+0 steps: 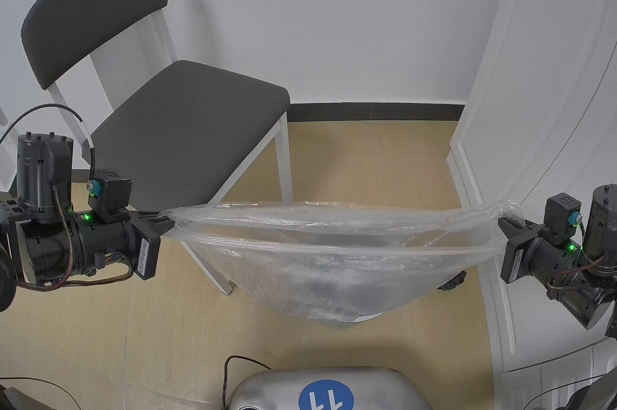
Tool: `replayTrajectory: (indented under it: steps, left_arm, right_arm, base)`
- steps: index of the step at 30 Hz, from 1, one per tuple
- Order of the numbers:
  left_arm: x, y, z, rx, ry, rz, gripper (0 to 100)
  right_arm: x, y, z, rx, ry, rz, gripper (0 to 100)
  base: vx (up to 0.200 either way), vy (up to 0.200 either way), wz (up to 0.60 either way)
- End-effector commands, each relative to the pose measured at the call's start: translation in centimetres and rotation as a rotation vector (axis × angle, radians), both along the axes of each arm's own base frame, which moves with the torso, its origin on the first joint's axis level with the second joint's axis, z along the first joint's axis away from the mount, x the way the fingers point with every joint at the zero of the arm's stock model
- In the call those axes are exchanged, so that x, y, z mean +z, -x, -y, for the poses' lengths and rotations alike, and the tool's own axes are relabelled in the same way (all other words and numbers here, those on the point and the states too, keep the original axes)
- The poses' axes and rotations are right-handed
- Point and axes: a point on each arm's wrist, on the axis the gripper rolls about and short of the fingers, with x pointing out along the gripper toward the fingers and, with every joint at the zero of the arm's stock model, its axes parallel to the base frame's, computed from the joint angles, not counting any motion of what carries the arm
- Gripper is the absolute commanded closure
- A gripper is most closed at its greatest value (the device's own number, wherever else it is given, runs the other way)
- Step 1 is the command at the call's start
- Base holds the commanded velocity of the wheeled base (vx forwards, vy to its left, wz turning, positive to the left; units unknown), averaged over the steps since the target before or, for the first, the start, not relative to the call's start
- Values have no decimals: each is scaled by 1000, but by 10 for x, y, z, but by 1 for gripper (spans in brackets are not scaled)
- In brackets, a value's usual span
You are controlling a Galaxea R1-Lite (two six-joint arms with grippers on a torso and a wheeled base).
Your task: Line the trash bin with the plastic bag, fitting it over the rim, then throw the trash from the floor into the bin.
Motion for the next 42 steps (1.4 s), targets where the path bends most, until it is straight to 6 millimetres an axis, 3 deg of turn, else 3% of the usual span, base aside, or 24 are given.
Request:
replayTrajectory:
  steps: [1, 11, 18, 19, 22, 32, 37, 42]
  left_arm:
    - [3, 2, -5, 14, -3, 19, 100]
    - [14, 18, 6, -72, 35, 86, 100]
    - [10, 24, 17, -135, 76, 178, 100]
    - [8, 30, 29, -195, 129, 263, 100]
    - [6, 37, 37, -248, 151, 287, 100]
    - [7, 49, 62, -352, 248, 227, 100]
    - [9, 45, 76, -359, 312, 183, 100]
    - [0, 28, 99, -357, 414, 173, 100]
  right_arm:
    - [2, 6, 5, -2, -1, 16, 100]
    - [7, 4, 1, 20, -33, 38, 100]
    - [8, 5, -6, 78, -79, 90, 100]
    - [5, 6, -9, 117, -92, 105, 100]
    - [4, 6, -17, 143, -106, 110, 100]
    - [-3, -4, -50, 214, -270, 152, 100]
    - [-7, -6, -63, 245, -320, 179, 100]
    - [-11, -2, -69, 270, -343, 171, 100]
  base:
    - [0, 0, 0]
    - [0, 0, 0]
    - [0, 0, 0]
    - [0, 0, 0]
    - [0, 0, 0]
    - [0, 0, 0]
    - [0, 0, 0]
    - [0, 0, 0]
